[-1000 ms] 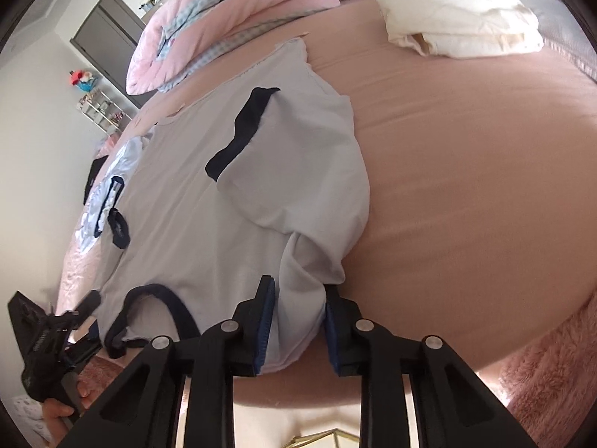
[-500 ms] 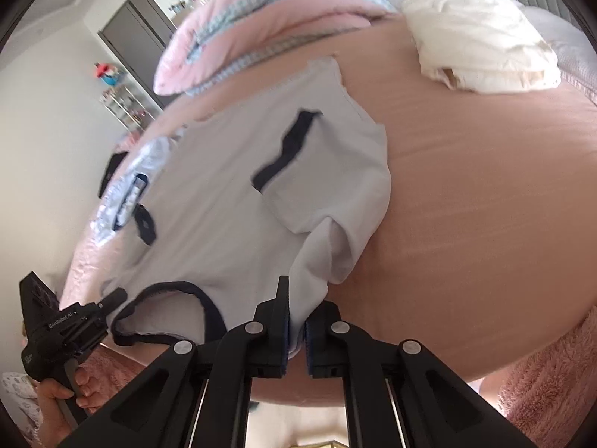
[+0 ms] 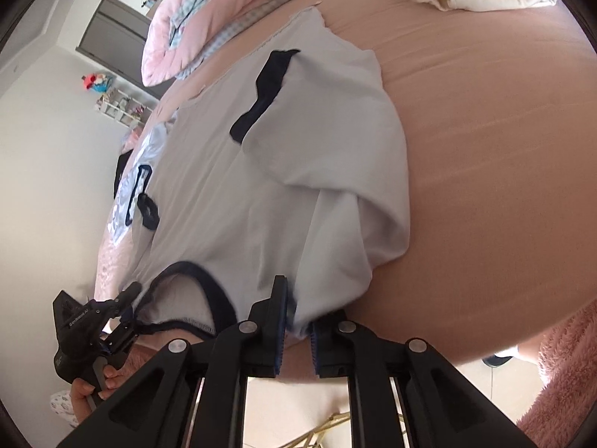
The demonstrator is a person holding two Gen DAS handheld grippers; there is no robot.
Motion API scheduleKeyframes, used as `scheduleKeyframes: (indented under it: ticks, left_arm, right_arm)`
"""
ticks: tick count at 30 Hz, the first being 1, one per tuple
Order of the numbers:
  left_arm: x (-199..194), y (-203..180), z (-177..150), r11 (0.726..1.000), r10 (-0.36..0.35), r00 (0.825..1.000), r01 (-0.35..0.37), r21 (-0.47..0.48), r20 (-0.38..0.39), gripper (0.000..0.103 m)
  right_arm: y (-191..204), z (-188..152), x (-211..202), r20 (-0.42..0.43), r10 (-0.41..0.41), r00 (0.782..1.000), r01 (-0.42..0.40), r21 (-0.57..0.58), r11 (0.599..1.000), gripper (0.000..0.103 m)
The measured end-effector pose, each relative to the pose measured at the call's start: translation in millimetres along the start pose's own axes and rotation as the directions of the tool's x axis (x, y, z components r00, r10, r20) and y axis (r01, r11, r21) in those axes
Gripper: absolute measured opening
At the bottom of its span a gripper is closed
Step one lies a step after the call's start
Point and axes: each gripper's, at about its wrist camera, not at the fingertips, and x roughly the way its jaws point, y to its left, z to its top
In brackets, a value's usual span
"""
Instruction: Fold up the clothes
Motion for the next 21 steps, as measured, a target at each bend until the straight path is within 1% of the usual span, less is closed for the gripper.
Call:
scheduleKeyframes:
  ticks: [2, 5, 6, 8, 9, 10, 11, 12, 13, 14, 15, 16, 17, 18, 19, 20, 21]
  left_arm:
    - [-9.3, 3.5, -4.3, 1.000, 0.021, 0.999, -0.020, -0.001, 0.027, 0.014]
    - [-11.0, 9.1, -11.0, 0.999, 0.004, 1.000, -0.004, -0.033, -0.006, 0.014]
    - [-10.2, 9.4, -11.4, 0.999, 0.009, 1.000, -0.009, -0.031, -0.008, 0.014]
    - [-8.0, 10.6, -11.5, 0.999, 0.008, 1.000, -0.008, -0.036, -0.010, 0.018]
    - [-5.7, 12.0, -10.4, 0.999, -0.009, 1.000, 0.008, -0.052, -0.007, 0.021]
    - [-3.5, 13.5, -9.3, 0.997, -0.026, 1.000, 0.025, -0.068, -0.003, 0.028]
    - [-2.1, 15.3, -8.3, 0.995, -0.049, 0.999, 0.049, -0.085, 0.001, 0.040]
    - [-1.3, 14.9, -8.4, 0.993, -0.076, 0.997, 0.077, -0.095, 0.012, 0.046]
    - [0.0, 10.3, -9.6, 0.992, -0.089, 0.996, 0.091, -0.088, 0.026, 0.058]
    - [1.2, 3.6, -11.7, 0.994, -0.083, 0.996, 0.085, -0.063, 0.035, 0.065]
    - [3.1, -4.2, -14.6, 0.998, -0.065, 0.997, 0.066, -0.022, 0.039, 0.066]
    - [5.5, -12.2, -17.8, 0.999, -0.046, 0.998, 0.045, 0.026, 0.042, 0.065]
    - [8.3, -19.1, -20.7, 0.997, -0.040, 0.998, 0.037, 0.067, 0.039, 0.065]
    - [11.8, -23.5, -22.4, 0.995, -0.046, 0.999, 0.044, 0.094, 0.026, 0.063]
    - [15.6, -26.7, -23.3, 0.992, -0.051, 0.999, 0.050, 0.113, 0.010, 0.050]
    - [19.4, -29.9, -24.2, 0.990, -0.055, 0.998, 0.056, 0.132, -0.006, 0.035]
    - [22.9, -31.6, -24.8, 0.988, -0.043, 0.999, 0.044, 0.149, -0.014, 0.031]
  right_arm:
    - [-1.4, 0.1, -0.5, 0.015, -0.005, 1.000, 0.005, 0.008, 1.000, 0.006]
    - [-1.1, 2.9, -5.0, 0.042, -0.032, 0.999, 0.032, 0.012, 0.999, 0.005]
    - [-3.0, 3.9, -5.9, 0.046, -0.030, 0.998, 0.029, 0.024, 0.999, 0.005]
    - [-6.8, 5.9, -7.7, 0.053, -0.026, 0.998, 0.023, 0.050, 0.998, 0.008]
    - [-8.7, 7.0, -7.5, 0.054, -0.021, 0.998, 0.017, 0.064, 0.998, 0.008]
    - [-10.1, 7.9, -5.4, 0.048, -0.008, 0.999, 0.004, 0.077, 0.997, 0.008]
    - [-10.6, 8.0, -4.4, 0.046, 0.004, 0.999, -0.008, 0.080, 0.997, 0.010]
    - [-11.1, 8.1, -3.3, 0.045, 0.015, 0.999, -0.019, 0.083, 0.996, 0.012]
    - [-11.6, 8.3, -2.3, 0.043, 0.027, 0.999, -0.030, 0.086, 0.996, 0.019]
    - [-11.2, 8.5, -1.6, 0.043, 0.037, 0.998, -0.041, 0.085, 0.996, 0.024]
    - [-7.8, 8.7, -1.1, 0.045, 0.039, 0.998, -0.042, 0.072, 0.997, 0.032]
    - [-1.7, 8.9, 1.0, 0.047, 0.028, 0.998, -0.031, 0.051, 0.998, 0.037]
    - [4.1, 9.0, 3.1, 0.051, 0.016, 0.999, -0.017, 0.028, 0.999, 0.037]
    - [9.3, 9.3, 4.8, 0.056, -0.001, 0.998, 0.001, 0.003, 1.000, 0.037]
    - [13.7, 9.9, 6.4, 0.064, -0.016, 0.998, 0.017, -0.018, 1.000, 0.036]
    - [16.0, 11.0, 7.7, 0.074, -0.027, 0.997, 0.029, -0.029, 0.999, 0.028]
    - [16.9, 12.1, 8.9, 0.080, -0.035, 0.996, 0.038, -0.035, 0.999, 0.021]
